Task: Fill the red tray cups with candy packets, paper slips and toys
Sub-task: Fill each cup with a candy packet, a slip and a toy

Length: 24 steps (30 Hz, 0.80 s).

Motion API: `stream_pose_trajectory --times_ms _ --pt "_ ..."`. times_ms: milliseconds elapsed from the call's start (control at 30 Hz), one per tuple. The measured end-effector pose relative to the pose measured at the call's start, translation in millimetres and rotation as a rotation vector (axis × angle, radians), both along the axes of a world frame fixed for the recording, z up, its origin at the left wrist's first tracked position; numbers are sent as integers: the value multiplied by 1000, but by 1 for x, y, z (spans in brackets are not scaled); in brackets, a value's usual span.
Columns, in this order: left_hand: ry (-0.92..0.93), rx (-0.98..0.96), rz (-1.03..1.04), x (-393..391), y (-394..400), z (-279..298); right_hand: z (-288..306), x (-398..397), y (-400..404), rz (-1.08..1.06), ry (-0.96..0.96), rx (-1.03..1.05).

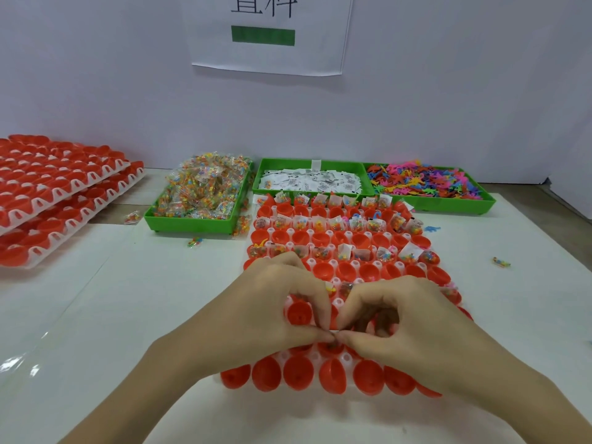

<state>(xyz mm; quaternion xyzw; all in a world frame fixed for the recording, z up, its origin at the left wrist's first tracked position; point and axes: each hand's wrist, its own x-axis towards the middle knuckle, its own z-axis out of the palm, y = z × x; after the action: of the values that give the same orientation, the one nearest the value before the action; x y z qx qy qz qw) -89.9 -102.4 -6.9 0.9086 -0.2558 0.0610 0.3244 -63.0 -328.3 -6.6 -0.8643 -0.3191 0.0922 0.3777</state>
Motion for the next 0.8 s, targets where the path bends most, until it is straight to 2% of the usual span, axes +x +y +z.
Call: stream_pose_trajectory --times_ms 267,533,800 --pt "50 59 -52 0 6 0 -3 -4 2 -91 -105 -96" --pt "-37 21 21 0 -5 -6 -9 -4 6 -109 -169 -123" --pt "80 -98 -9 0 6 6 1 5 -7 -92 -52 100"
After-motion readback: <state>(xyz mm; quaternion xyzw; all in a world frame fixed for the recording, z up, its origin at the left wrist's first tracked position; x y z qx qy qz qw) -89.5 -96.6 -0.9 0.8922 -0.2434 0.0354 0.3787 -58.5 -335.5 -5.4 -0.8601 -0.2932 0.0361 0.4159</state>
